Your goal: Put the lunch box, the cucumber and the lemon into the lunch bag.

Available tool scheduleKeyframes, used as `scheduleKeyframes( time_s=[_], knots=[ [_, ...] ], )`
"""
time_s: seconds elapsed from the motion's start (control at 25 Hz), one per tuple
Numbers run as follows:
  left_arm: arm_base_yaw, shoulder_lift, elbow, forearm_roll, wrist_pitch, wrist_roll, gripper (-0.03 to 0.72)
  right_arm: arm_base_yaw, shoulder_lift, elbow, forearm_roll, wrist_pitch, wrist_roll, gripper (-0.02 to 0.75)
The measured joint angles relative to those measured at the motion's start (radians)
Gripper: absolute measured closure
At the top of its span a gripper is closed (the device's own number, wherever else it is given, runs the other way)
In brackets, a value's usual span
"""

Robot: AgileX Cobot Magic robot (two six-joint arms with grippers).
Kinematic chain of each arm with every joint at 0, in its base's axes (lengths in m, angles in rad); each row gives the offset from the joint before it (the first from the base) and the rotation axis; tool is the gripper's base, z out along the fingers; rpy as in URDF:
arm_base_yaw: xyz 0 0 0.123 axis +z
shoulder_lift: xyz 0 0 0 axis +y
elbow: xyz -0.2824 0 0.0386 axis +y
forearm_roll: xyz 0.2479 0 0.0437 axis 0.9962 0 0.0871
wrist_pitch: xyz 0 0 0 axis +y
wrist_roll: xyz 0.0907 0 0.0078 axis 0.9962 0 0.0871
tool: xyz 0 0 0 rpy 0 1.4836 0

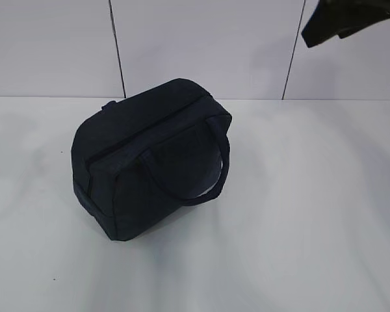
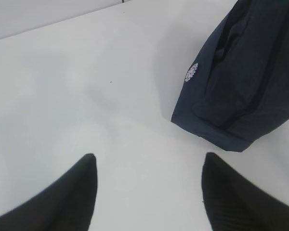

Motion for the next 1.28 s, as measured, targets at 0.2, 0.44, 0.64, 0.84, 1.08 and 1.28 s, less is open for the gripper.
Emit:
scheduleKeyframes(
  time_s=[0.2, 0.44, 0.64, 0.84, 1.08, 1.28],
  knots=[
    [0.034, -0.086, 0.035, 0.001, 0.002, -0.017, 0.208, 0.0, -0.357, 0.424, 0.016, -0.245, -0.03, 0.23],
    [0.036, -0.226, 0.129, -0.02, 0.012, -0.034, 0.21, 0.0, -0.645, 0.724, 0.016, -0.321, -0.036, 0.23],
    [0.036, -0.364, 0.206, -0.045, 0.054, -0.065, 0.211, 0.0, -0.785, 0.839, 0.018, -0.305, -0.009, 0.23],
    [0.036, -0.512, 0.234, -0.04, 0.135, -0.119, 0.221, 0.0, -0.904, 0.916, 0.019, -0.256, 0.029, 0.23],
    [0.036, -0.682, 0.234, 0.055, 0.229, -0.22, 0.223, 0.0, -1.093, 1.019, 0.019, -0.215, 0.056, 0.23],
    [0.036, -0.788, 0.241, 0.1, 0.26, -0.3, 0.223, 0.0, -1.207, 1.057, 0.015, -0.182, 0.068, 0.23]
  ],
)
